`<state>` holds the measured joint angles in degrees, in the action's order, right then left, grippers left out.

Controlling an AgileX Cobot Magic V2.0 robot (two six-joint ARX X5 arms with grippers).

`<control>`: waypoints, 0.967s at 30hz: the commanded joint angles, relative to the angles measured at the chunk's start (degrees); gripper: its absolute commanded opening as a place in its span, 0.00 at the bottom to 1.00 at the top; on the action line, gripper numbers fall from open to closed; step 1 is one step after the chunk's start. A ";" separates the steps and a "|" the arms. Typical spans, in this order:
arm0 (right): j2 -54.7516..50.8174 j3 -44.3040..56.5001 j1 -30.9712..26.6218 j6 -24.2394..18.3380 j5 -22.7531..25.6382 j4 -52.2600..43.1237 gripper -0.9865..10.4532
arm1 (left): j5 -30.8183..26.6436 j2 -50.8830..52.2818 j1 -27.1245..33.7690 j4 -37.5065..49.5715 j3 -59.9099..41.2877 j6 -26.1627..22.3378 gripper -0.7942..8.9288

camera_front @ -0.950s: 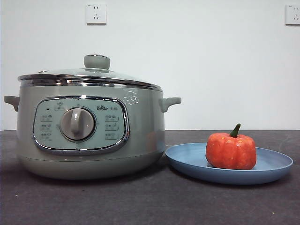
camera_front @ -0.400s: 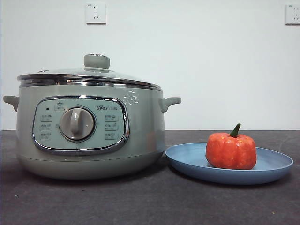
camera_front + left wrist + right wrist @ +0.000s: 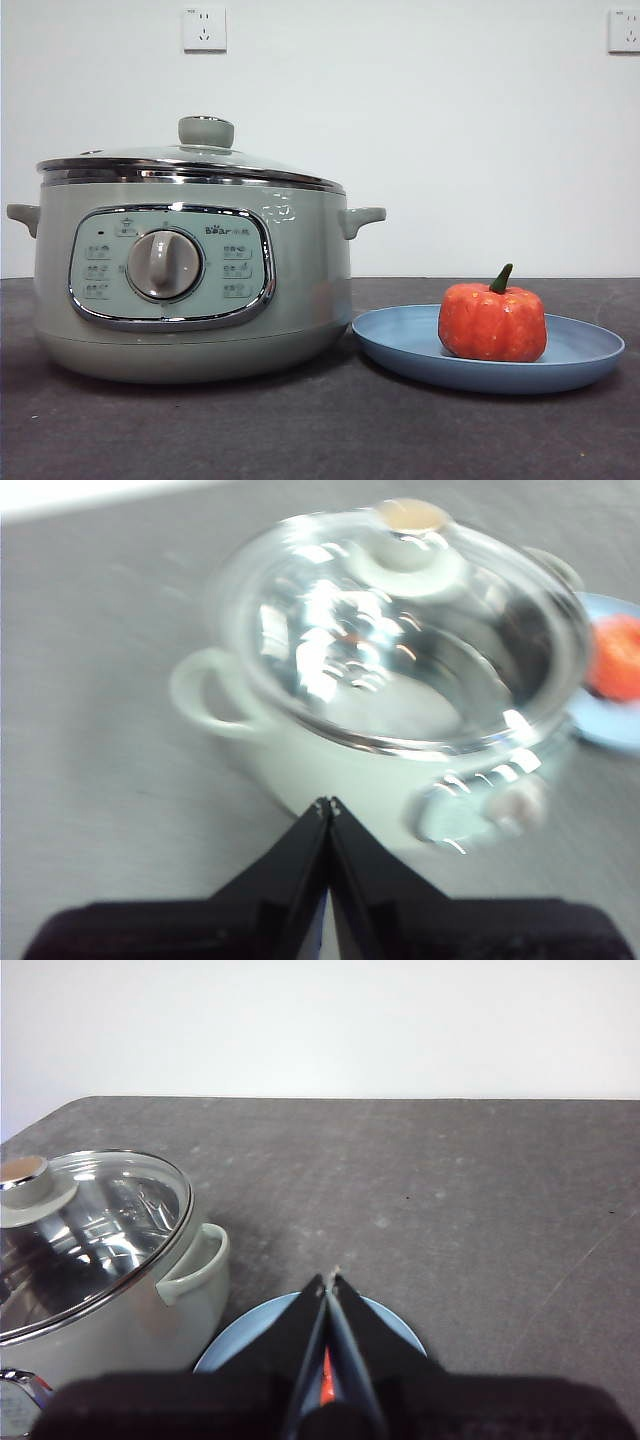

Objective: Take the pumpkin out from the steamer,put the pumpkin in the blue plate,close the lid

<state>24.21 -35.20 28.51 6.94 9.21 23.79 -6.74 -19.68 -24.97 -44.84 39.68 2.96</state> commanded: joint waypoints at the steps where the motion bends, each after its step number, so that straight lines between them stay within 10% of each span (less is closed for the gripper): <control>1: -0.04 0.44 0.04 0.63 0.15 0.02 0.09 | 1.38 7.69 7.04 4.57 -1.75 -1.46 0.08; 11: -0.02 0.44 0.04 0.63 0.28 0.35 0.09 | 6.58 19.56 25.40 28.98 -27.28 -5.18 0.08; 29: 0.00 0.44 0.04 0.63 0.20 1.01 0.09 | 6.97 19.56 26.91 32.39 -38.77 -4.09 0.08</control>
<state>24.25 -35.20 28.51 7.07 9.21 25.04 0.21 -0.25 1.78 -11.90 1.54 -1.34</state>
